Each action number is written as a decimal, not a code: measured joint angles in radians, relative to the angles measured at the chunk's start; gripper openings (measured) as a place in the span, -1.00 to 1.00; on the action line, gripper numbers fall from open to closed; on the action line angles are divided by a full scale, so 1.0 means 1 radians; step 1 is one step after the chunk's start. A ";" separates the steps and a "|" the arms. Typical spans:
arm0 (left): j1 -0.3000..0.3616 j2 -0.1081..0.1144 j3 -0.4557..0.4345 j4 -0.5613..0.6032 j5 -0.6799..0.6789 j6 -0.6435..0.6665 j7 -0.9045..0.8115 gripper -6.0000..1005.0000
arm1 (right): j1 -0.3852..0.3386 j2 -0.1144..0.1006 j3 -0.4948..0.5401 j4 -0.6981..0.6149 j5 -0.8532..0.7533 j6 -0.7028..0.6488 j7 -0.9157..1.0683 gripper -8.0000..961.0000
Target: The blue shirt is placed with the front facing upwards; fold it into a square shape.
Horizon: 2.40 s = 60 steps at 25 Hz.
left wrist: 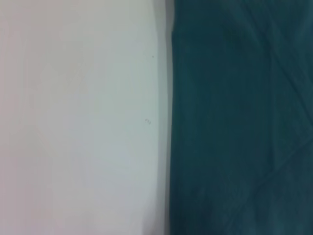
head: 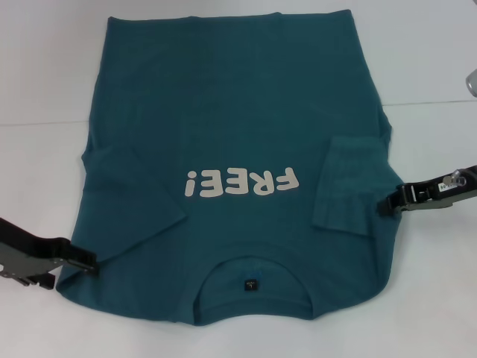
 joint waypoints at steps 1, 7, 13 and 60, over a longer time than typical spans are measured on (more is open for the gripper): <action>0.000 0.000 0.000 0.002 0.000 -0.003 0.000 0.73 | 0.000 0.000 0.000 0.000 0.000 0.000 0.000 -0.91; -0.001 -0.001 0.001 0.010 0.000 -0.022 0.000 0.73 | 0.000 0.001 0.000 0.000 0.000 -0.002 0.000 -0.91; -0.002 0.000 0.022 0.020 0.001 -0.037 0.001 0.73 | -0.002 0.001 0.001 0.003 0.000 -0.001 0.000 -0.91; -0.030 -0.011 0.026 0.051 0.026 -0.075 0.002 0.72 | -0.001 0.001 0.000 0.003 0.015 -0.002 -0.014 -0.91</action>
